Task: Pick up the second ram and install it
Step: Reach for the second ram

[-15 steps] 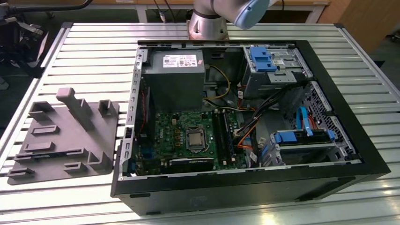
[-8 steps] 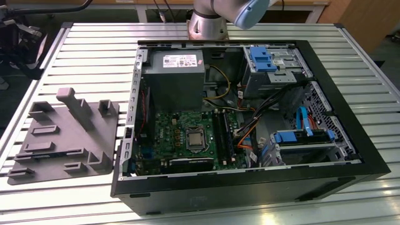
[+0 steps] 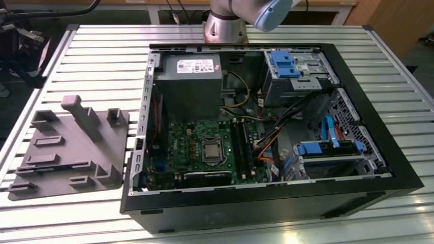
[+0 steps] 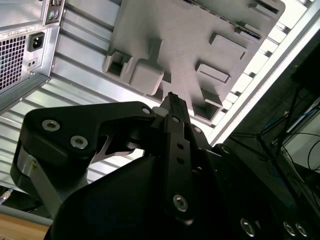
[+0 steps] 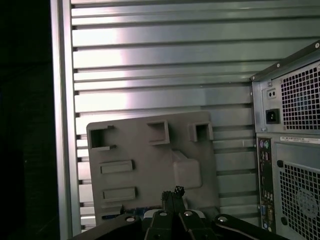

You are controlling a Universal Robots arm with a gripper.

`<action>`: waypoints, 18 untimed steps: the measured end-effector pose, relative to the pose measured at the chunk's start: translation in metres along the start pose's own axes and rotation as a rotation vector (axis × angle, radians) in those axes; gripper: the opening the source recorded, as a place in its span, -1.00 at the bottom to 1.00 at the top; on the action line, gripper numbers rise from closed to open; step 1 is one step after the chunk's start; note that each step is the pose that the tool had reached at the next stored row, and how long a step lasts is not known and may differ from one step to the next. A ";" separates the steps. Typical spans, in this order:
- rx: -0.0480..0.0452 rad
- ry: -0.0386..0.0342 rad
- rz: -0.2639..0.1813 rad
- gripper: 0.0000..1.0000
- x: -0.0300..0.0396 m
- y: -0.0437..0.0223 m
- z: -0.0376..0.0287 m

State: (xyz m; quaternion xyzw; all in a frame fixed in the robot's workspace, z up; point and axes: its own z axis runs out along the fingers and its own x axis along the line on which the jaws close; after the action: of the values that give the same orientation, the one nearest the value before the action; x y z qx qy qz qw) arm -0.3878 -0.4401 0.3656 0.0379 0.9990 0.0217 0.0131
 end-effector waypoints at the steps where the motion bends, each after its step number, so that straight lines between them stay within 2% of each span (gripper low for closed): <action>1: 0.0000 0.0000 0.000 -0.79 0.0002 -0.0003 0.0003; 18: 0.0001 0.0001 0.000 -0.79 0.0036 -0.0042 0.0050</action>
State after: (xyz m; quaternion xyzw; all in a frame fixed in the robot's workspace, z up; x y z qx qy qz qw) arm -0.3915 -0.4438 0.3603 0.0379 0.9990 0.0217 0.0130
